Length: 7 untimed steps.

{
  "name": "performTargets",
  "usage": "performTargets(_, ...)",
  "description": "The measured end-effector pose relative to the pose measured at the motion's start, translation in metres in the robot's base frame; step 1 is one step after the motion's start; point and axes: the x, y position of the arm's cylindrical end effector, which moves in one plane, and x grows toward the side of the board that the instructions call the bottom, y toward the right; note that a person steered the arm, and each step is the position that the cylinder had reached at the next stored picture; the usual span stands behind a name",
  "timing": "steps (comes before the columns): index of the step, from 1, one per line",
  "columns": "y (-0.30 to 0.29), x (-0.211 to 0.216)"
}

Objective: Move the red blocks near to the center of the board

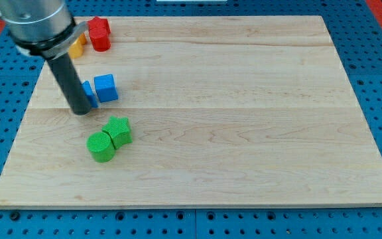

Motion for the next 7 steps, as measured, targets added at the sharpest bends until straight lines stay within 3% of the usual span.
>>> performTargets(2,0.011,-0.007)
performTargets(3,-0.047,-0.001)
performTargets(4,-0.095,-0.037)
performTargets(7,-0.109,-0.221)
